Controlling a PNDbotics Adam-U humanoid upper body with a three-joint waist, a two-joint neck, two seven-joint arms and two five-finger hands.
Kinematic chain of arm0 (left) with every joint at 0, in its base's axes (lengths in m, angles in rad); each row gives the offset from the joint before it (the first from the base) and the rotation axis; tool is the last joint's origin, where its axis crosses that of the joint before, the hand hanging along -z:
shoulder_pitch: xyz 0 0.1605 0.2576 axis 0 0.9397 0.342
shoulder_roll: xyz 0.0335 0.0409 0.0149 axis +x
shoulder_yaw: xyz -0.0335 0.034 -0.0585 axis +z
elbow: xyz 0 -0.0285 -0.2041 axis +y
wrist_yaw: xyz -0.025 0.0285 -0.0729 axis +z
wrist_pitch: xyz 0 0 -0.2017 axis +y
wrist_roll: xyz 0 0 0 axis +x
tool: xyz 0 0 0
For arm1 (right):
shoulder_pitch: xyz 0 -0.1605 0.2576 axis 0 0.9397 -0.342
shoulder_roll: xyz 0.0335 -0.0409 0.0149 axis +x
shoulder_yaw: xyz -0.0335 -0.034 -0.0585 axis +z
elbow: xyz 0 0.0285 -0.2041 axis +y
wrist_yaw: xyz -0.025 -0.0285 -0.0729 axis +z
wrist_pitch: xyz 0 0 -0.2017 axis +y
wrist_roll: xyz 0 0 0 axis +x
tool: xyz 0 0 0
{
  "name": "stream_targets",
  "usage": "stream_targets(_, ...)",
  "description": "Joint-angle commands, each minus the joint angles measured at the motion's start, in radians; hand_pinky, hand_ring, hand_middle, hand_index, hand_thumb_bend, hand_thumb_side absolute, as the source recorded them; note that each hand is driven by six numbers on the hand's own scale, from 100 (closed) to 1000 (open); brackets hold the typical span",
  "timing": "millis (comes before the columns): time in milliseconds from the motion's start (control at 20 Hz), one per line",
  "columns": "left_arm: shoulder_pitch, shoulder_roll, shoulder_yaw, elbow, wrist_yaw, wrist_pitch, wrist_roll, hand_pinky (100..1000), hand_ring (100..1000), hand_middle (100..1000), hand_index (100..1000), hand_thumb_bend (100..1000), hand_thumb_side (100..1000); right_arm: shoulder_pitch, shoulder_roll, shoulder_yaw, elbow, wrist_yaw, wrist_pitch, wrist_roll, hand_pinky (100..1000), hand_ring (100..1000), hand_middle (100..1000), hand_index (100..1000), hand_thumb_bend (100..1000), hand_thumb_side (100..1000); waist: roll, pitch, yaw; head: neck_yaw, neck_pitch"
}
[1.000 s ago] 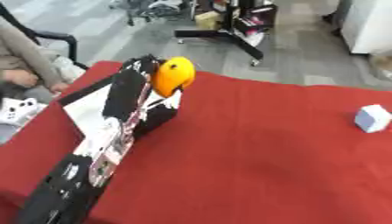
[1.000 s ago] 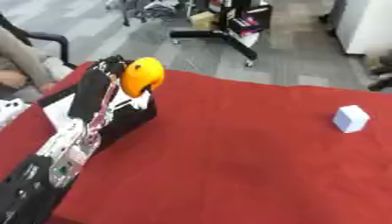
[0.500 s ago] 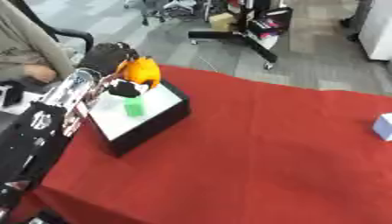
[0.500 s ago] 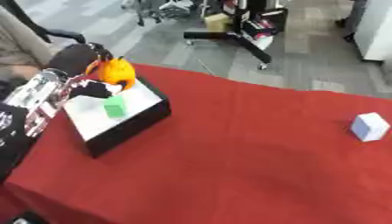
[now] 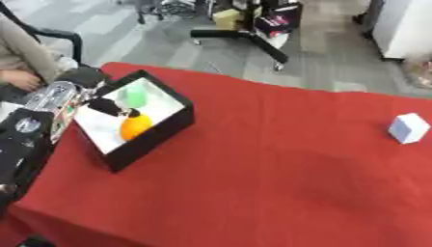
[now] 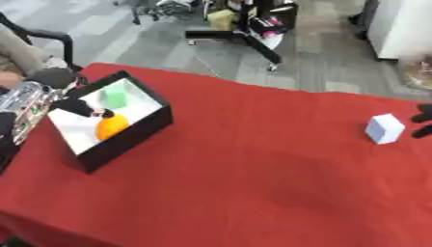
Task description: Pick up the objects with one hand, pass them to the other hand, and then place them into the box on the other side of the table.
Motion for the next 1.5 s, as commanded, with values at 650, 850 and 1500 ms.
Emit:
stream_targets(650,0.135,-0.03,0.129,-0.646,0.502,-0.011,0.242,797,641,689,849,504,793,-0.023,-0.087,-0.04,0.12,0.029,-0.007,-0.047,812,639,699,846,151,1000,-0.01,-0.018,0.028,-0.319,0.043)
stream_targets(850,0.202,-0.145,0.126,-0.846,0.821,-0.055,0.425,781,619,661,837,456,765,-0.098,-0.165,-0.036,0.345,0.016,-0.005,-0.073,811,657,738,858,154,1000,-0.02,-0.017,0.048,-0.527,0.077)
stream_targets(1500,0.236,-0.471,-0.011,-0.94,1.055,-0.187,0.385,770,600,630,814,414,838,-0.413,-0.195,-0.053,0.961,0.785,-0.043,-0.388,873,863,907,954,399,1000,0.005,0.026,0.163,-0.811,0.052)
